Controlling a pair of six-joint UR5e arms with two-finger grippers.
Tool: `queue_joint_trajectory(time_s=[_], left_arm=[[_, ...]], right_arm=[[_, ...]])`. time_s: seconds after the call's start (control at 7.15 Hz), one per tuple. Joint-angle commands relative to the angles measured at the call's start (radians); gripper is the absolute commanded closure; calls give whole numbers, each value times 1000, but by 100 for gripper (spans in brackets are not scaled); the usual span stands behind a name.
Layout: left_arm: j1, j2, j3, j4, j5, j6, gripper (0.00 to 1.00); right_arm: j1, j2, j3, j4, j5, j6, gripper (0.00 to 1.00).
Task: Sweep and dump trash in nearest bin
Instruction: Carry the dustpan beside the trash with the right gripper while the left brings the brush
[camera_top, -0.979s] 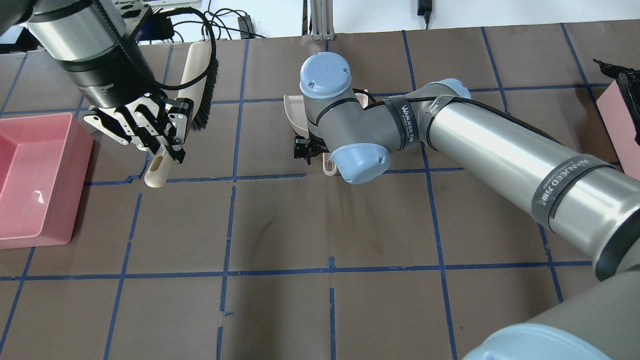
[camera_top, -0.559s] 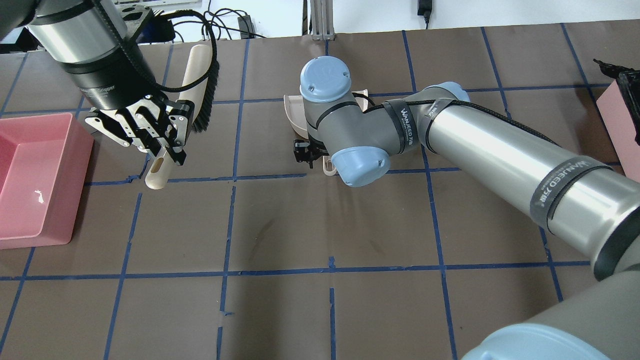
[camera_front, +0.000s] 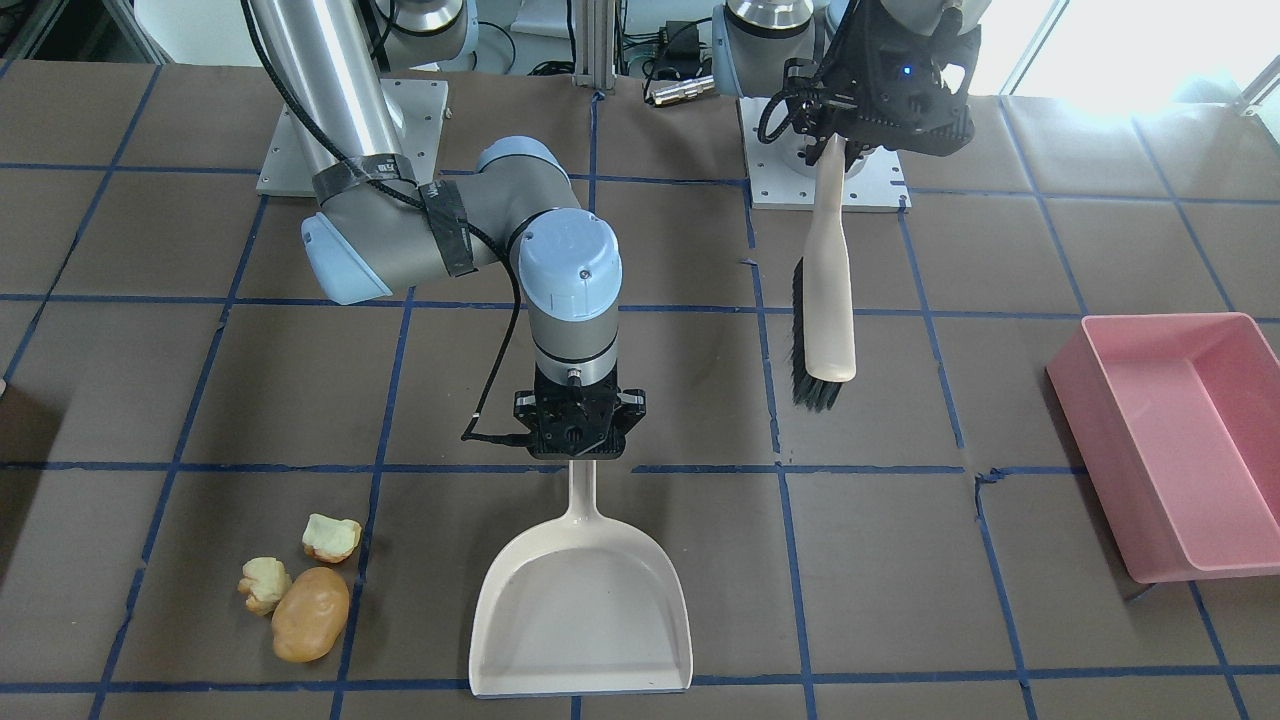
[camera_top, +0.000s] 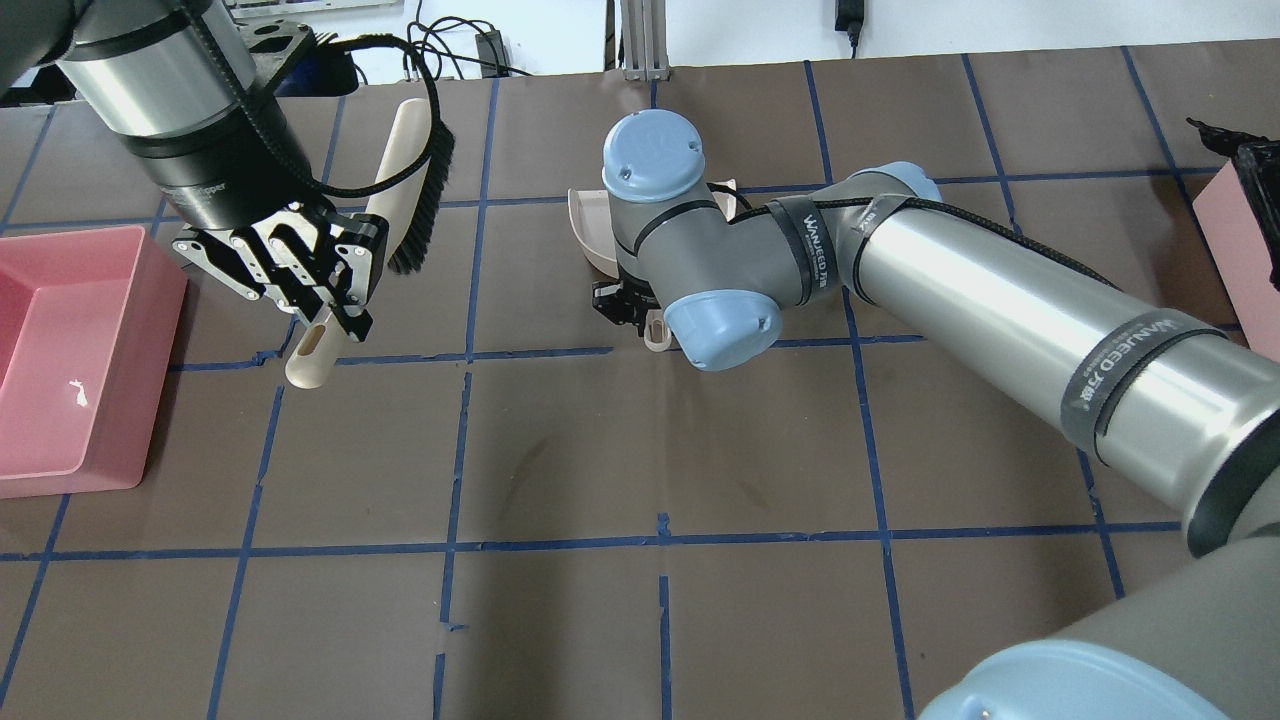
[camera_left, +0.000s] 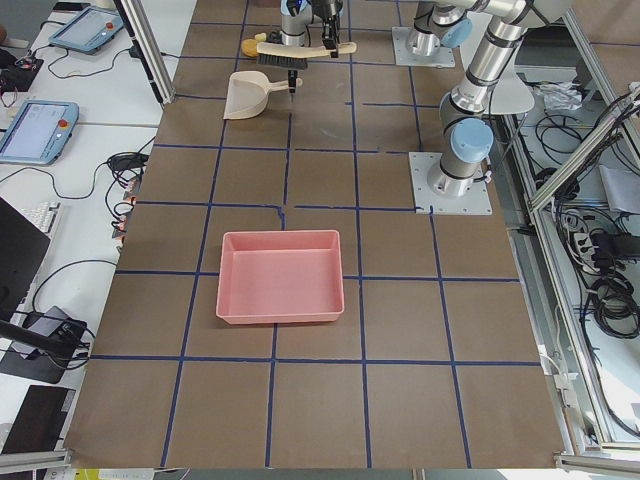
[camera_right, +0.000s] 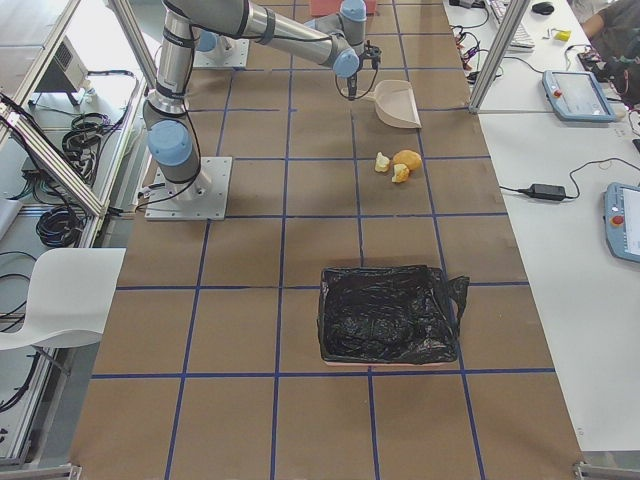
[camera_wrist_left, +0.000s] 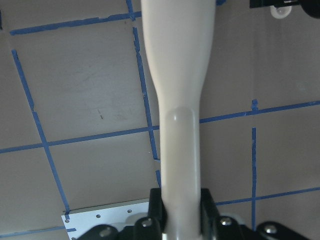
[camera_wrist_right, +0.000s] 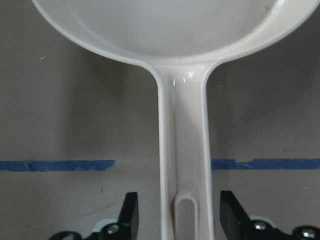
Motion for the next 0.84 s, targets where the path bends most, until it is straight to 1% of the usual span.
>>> queue_joint_trajectory(time_s=[0.0, 0.42, 0.7], left_arm=[[0, 1, 4, -17, -1, 0, 100], [-2, 2, 15, -15, -18, -103, 100], [0, 1, 15, -17, -30, -124, 100]], right_arm=[[-7, -2, -7, 0, -8, -5, 95], [-47, -42, -31, 26, -11, -82, 100], [-124, -114, -42, 138, -11, -230, 100]])
